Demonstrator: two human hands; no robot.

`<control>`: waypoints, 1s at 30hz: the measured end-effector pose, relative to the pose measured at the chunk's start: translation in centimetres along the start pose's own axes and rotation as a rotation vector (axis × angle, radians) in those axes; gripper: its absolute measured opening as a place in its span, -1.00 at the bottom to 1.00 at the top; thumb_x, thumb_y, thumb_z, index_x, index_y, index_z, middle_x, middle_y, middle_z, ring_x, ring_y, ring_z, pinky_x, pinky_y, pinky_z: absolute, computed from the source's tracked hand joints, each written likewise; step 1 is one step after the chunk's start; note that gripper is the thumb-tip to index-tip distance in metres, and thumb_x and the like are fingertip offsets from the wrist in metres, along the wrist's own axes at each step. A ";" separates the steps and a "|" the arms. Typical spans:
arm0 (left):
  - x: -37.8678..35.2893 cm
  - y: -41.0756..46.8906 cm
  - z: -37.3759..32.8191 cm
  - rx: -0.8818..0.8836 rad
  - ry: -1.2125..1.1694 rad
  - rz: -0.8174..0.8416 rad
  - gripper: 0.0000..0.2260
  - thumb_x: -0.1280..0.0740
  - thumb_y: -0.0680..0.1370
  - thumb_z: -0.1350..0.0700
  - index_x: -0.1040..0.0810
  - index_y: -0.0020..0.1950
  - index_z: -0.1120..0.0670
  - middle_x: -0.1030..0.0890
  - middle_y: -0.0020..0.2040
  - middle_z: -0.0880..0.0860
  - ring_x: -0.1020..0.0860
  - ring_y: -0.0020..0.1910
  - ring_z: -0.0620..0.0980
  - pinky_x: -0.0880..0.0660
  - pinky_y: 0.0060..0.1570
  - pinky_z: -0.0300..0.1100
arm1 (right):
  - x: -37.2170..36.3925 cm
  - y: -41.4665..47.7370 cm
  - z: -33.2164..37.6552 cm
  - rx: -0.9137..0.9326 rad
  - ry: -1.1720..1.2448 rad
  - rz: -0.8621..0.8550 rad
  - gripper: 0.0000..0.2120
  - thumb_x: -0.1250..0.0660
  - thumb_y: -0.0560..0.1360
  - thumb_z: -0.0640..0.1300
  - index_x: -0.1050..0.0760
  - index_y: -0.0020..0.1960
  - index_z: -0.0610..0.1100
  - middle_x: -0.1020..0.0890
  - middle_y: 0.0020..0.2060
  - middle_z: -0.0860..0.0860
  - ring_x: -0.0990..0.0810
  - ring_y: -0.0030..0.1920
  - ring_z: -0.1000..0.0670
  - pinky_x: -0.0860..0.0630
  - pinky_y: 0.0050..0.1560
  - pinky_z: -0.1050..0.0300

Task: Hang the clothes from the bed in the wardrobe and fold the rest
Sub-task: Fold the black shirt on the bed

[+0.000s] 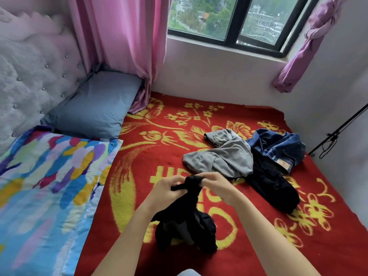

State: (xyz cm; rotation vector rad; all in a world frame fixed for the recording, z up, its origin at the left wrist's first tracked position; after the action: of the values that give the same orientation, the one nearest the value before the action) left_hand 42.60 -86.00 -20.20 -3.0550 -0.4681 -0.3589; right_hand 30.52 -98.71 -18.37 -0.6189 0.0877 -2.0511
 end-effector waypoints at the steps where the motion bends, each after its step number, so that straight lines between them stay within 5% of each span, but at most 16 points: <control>1: 0.0 0.0 0.3 0.011 -0.006 0.007 -0.78 -0.36 0.50 0.24 -0.56 0.01 -0.10 -0.65 -0.28 -0.03 -0.60 -0.34 -0.16 -0.44 -0.34 -0.37 | 0.8 0.0 0.6 0.026 0.041 -0.087 -0.74 -0.24 0.50 -0.30 -0.44 -0.34 -0.09 -0.40 -0.44 0.07 -0.32 -0.42 0.07 -0.22 -0.40 0.26; 3: -0.7 0.1 1.0 0.038 0.016 0.053 -0.74 -0.39 0.48 0.24 -0.54 0.08 -0.06 -0.65 -0.17 -0.06 -0.63 -0.18 -0.17 -0.49 -0.20 -0.36 | 1.8 -0.1 3.0 0.142 -0.029 -0.177 -0.66 -0.21 0.48 -0.33 -0.25 -0.40 -0.06 -0.27 -0.48 0.09 -0.21 -0.45 0.09 -0.14 -0.39 0.17; 6: -1.8 0.7 2.4 0.099 0.122 0.045 -0.72 -0.38 0.46 0.24 -0.54 0.15 0.05 -0.64 -0.03 -0.03 -0.59 0.01 -0.11 -0.50 0.05 -0.17 | 2.1 -0.9 7.0 0.339 -0.205 -0.208 -0.73 -0.19 0.48 -0.34 -0.33 -0.35 -0.11 -0.33 -0.49 0.15 -0.25 -0.48 0.16 -0.18 -0.43 0.28; 10: -1.5 1.4 4.3 0.154 0.217 -0.132 -0.95 -0.32 0.47 0.20 -0.56 -0.10 0.08 -0.57 -0.32 0.00 -0.53 -0.29 -0.02 -0.42 -0.10 0.02 | 6.1 -2.6 10.3 0.483 -0.024 -0.528 -0.77 -0.16 0.44 -0.33 -0.35 -0.34 -0.09 -0.36 -0.50 0.16 -0.30 -0.46 0.18 -0.23 -0.44 0.32; 14: -1.1 1.8 5.5 0.183 0.084 -0.152 -0.94 -0.35 0.50 0.19 -0.61 -0.11 0.14 -0.62 -0.24 0.16 -0.56 -0.23 0.18 -0.42 -0.24 -0.08 | 9.4 -3.7 11.3 0.511 0.037 -0.801 -0.77 -0.14 0.44 -0.35 -0.37 -0.32 -0.11 -0.38 -0.46 0.09 -0.33 -0.45 0.21 -0.26 -0.42 0.35; 21: 2.6 0.0 2.9 0.077 -0.335 -0.347 -0.81 -0.36 0.51 0.23 -0.68 -0.20 -0.03 -0.69 -0.26 0.02 -0.62 -0.30 -0.08 -0.50 -0.36 -0.34 | 14.5 -7.3 9.5 0.483 -0.111 -1.112 -0.88 -0.15 0.48 -0.29 -0.38 -0.20 -0.14 -0.39 -0.40 0.14 -0.38 -0.39 0.28 -0.26 -0.32 0.44; 27: 7.4 -1.9 -6.0 -0.176 -0.104 -0.568 -0.82 -0.32 0.53 0.27 -0.63 -0.21 0.06 -0.60 -0.42 -0.19 -0.50 -0.43 -0.32 -0.40 -0.37 -0.50 | 18.1 -11.1 6.8 0.411 -0.388 -1.107 -0.83 -0.18 0.59 -0.18 -0.51 0.07 -0.21 -0.60 -0.10 -0.07 -0.53 -0.07 -0.06 -0.44 0.01 0.03; 30: 8.1 -3.7 -10.5 -0.281 0.051 -0.733 -0.90 -0.31 0.53 0.27 -0.59 -0.15 0.14 -0.53 -0.48 -0.33 -0.46 -0.44 -0.42 -0.33 -0.34 -0.58 | 18.4 -13.5 6.5 0.485 -0.519 -1.135 -0.82 -0.18 0.59 -0.17 -0.50 0.09 -0.22 -0.63 -0.08 -0.17 -0.58 -0.06 -0.21 -0.49 -0.02 -0.12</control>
State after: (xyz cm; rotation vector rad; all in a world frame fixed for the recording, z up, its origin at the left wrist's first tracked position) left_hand 46.70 -80.75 -8.11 -2.9850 -1.6577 -0.5497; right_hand 15.34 -105.35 -1.41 -0.9821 -1.2867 -2.6958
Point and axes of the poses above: each hand's wrist, its own y-axis towards the middle knuckle, its own x-axis out of the back of the hand, z = x × y, the point moved 3 cm from there along y, towards the middle knuckle
